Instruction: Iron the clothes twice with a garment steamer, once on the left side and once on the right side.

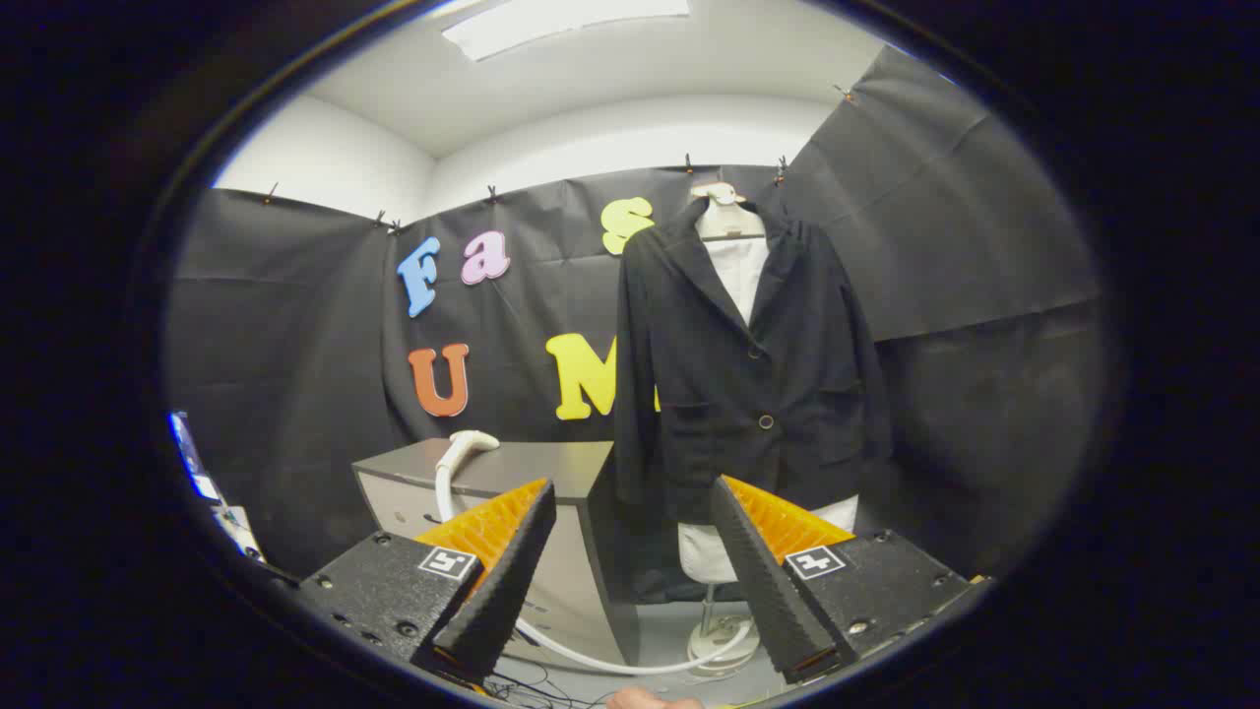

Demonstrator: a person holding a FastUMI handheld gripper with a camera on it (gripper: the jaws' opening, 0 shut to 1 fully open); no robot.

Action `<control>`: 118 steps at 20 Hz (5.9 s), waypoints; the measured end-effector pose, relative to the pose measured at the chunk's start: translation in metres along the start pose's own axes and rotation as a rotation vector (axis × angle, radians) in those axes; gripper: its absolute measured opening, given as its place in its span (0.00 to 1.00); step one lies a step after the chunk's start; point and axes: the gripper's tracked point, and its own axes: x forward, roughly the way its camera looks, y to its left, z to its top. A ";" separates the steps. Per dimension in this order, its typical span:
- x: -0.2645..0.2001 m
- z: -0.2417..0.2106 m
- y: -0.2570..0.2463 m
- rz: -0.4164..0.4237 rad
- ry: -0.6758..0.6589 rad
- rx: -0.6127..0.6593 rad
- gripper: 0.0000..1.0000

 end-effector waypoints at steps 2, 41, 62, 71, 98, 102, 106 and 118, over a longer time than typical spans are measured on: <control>0.005 0.001 0.006 0.012 0.005 -0.009 0.99; 0.234 -0.018 0.287 0.342 0.518 -0.073 0.99; 0.400 -0.125 0.332 0.356 1.163 -0.065 0.79; 0.393 -0.139 0.326 0.299 1.216 -0.264 0.58; 0.282 0.010 0.298 0.407 0.637 0.193 0.32; 0.243 0.033 0.265 0.330 0.547 0.230 0.31; 0.218 0.054 0.206 0.208 0.467 0.245 0.32; 0.159 0.168 -0.005 -0.130 0.126 0.137 0.31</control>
